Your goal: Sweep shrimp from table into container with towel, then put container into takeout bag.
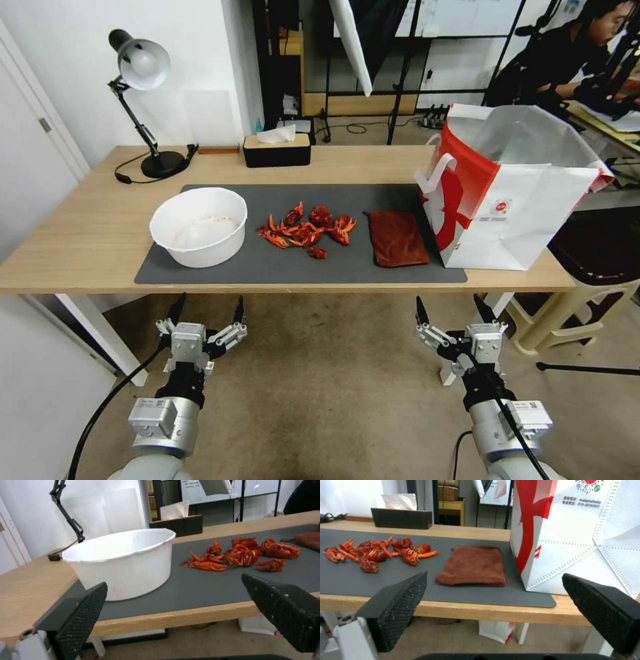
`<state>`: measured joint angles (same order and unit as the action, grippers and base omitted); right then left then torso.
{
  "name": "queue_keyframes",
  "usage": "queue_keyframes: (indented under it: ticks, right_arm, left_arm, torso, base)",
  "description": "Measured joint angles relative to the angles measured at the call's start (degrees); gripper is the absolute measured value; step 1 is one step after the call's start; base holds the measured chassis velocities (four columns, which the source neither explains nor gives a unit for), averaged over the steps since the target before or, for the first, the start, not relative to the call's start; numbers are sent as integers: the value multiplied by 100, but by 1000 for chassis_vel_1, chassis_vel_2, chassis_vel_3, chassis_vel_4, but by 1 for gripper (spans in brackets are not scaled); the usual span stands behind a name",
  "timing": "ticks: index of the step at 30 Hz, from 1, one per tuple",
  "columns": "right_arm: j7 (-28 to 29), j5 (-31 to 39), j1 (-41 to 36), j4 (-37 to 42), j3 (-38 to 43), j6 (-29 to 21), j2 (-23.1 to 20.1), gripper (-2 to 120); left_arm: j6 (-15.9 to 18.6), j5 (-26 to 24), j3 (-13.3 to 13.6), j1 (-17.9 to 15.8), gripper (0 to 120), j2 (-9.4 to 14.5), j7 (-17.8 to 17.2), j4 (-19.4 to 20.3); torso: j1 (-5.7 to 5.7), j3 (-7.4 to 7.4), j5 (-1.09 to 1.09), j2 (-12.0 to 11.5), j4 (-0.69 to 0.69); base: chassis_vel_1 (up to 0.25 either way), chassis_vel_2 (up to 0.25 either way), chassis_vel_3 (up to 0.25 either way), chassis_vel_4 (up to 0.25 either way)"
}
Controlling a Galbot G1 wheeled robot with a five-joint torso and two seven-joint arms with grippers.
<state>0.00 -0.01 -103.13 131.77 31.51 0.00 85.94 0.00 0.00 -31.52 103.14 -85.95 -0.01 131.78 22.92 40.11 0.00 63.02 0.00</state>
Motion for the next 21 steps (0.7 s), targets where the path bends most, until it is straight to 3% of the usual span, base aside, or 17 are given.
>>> queue_keyframes:
  ticks: [21]
  right_arm:
    - [0,0,0,0,0,0,0,100]
  left_arm:
    - [0,0,-1,0,100,0,0,0]
  torso:
    - [0,0,0,0,0]
  base:
    - [0,0,0,0]
